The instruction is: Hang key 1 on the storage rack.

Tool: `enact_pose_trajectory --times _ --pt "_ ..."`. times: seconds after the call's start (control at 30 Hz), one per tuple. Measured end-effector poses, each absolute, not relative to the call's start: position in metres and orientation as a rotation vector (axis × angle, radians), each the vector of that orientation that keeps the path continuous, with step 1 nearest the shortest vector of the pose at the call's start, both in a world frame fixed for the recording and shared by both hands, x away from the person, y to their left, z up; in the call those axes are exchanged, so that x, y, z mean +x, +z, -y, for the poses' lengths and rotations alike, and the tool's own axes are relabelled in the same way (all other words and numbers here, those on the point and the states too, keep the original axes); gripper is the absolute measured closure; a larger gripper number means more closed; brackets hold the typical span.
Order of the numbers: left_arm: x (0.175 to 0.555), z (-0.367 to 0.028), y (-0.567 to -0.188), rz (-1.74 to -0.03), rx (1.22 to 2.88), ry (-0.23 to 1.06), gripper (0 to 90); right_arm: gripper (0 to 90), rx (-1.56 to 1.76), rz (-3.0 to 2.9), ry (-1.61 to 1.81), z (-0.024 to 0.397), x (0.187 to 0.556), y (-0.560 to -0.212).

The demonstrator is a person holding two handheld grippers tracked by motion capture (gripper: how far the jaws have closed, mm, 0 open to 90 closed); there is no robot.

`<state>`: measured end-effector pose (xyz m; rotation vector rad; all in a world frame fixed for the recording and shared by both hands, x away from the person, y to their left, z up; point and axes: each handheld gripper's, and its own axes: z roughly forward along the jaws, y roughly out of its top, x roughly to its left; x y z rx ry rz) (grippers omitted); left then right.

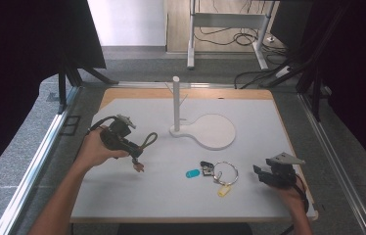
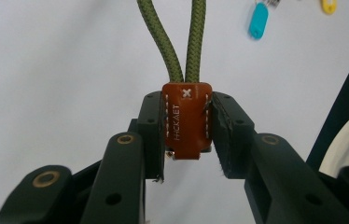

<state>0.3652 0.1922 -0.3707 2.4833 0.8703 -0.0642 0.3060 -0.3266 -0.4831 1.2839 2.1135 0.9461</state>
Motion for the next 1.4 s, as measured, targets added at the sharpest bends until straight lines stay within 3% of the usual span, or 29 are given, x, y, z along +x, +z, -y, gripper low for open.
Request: enact_pose_trajectory --times 0.47,1.4 --pt "0.388 -0.201 -0.346 -0.872 2.405 -0.064 67.1 40.1 1.314 -2.117 1.001 0.328 0.307 -0.483" --pt "0.423 -0.199 -0.327 -0.87 2.41 -0.079 67.1 39.9 1.345 -2.109 0.99 0.33 0.308 -0.482"
